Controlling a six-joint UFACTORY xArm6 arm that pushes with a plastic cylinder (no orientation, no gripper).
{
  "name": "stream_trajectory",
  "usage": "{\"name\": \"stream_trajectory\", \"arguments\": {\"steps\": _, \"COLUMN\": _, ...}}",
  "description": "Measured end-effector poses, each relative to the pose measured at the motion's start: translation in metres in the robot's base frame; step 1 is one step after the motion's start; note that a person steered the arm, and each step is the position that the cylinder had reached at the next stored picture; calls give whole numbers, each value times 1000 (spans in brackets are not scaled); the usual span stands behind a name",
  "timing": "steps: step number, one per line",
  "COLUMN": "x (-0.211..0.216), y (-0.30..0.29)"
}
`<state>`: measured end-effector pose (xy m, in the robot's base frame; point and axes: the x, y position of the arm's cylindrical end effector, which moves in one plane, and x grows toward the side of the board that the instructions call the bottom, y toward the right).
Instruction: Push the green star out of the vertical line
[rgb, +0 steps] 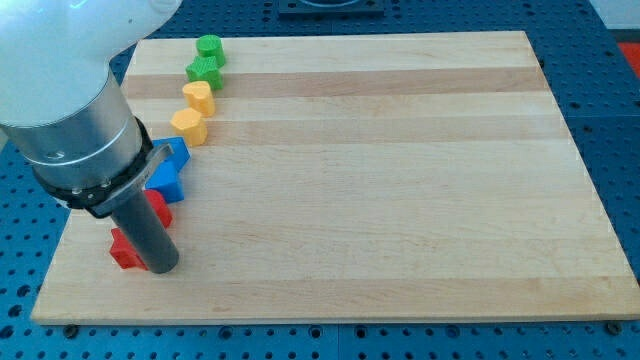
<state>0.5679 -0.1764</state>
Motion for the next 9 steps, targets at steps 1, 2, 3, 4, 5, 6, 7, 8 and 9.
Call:
{"name": "stream_trajectory", "arguments": {"steps": 1, "x": -4, "y": 45}}
{"name": "stream_trajectory", "arguments": {"steps": 2, "x": -34, "y": 106}}
{"name": "stream_trajectory", "arguments": {"steps": 3, "x": -103, "y": 121}}
{"name": "stream_trajectory", "arguments": {"steps": 4, "x": -195, "y": 123}}
{"name": "stream_trajectory", "arguments": {"steps": 5, "x": -280, "y": 123}}
{"name": "stream_trajectory", "arguments": {"steps": 6, "x": -346, "y": 120}}
{"name": "stream_trajectory", "arguments": {"steps": 7, "x": -346, "y": 97}}
{"name": "stream_trajectory", "arguments": {"steps": 8, "x": -318, "y": 63}}
{"name": "stream_trajectory", "arguments": {"steps": 9, "x": -301, "y": 22}}
